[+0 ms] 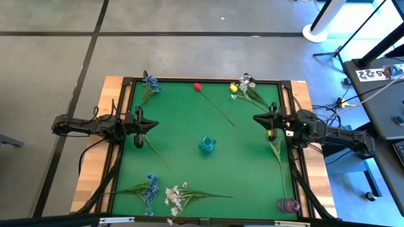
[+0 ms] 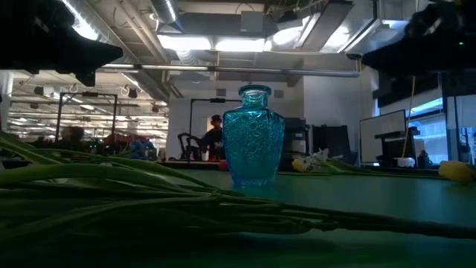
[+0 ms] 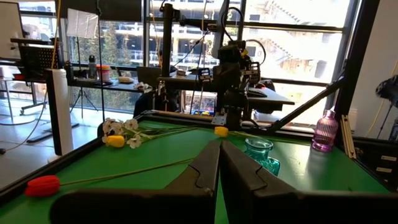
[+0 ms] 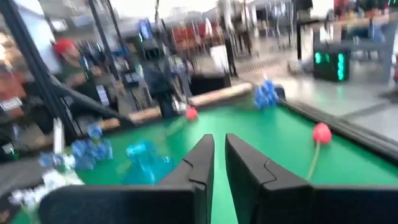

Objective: Sort flowers into vase by color
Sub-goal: Put the top white flowers into the blue flower vase

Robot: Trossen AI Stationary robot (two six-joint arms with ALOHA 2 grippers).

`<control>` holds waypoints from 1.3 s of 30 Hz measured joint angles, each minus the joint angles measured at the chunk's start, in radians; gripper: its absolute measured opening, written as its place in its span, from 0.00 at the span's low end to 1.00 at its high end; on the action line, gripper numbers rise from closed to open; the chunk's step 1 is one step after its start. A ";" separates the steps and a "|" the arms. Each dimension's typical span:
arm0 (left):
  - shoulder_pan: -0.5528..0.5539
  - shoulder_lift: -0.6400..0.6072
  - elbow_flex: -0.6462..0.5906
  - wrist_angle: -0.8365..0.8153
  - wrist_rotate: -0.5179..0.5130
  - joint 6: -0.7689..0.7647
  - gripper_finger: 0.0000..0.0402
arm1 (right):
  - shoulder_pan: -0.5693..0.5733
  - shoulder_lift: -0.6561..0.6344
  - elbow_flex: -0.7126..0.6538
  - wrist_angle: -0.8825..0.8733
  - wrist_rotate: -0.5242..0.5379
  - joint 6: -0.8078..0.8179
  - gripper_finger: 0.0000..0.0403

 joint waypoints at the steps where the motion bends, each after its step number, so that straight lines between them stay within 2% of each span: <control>1: 0.000 0.000 0.000 0.000 0.000 0.000 0.02 | 0.000 0.045 0.029 -0.006 0.001 -0.005 0.10; 4: 0.000 0.000 0.000 0.000 0.000 0.000 0.02 | 0.000 0.198 0.131 -0.057 0.041 -0.043 0.10; 10: 0.000 0.000 0.000 0.000 0.000 0.000 0.02 | 0.000 0.451 0.315 -0.223 0.198 -0.110 0.10; 15: 0.000 0.000 0.000 0.000 0.000 0.000 0.02 | -0.003 0.558 0.471 -0.425 0.419 -0.099 0.10; 18: 0.000 0.000 0.000 0.000 0.000 0.000 0.02 | -0.012 0.610 0.544 -0.552 0.489 -0.058 0.10; 22: 0.000 0.000 0.000 0.000 0.000 0.000 0.02 | -0.092 0.695 0.594 -0.664 0.487 0.047 0.16; 27: 0.000 0.000 0.000 0.000 0.000 0.000 0.02 | -0.271 0.851 0.598 -0.672 0.341 0.133 0.37; 31: 0.000 0.000 0.000 0.000 0.000 0.000 0.02 | -0.376 1.001 0.598 -0.609 0.324 0.201 0.50; 34: 0.000 0.000 0.000 0.000 0.000 0.000 0.02 | -0.421 1.101 0.620 -0.600 0.305 0.211 0.54; 39: 0.000 0.000 0.000 0.000 0.000 0.000 0.02 | -0.442 1.245 0.708 -0.655 0.330 0.212 0.55</control>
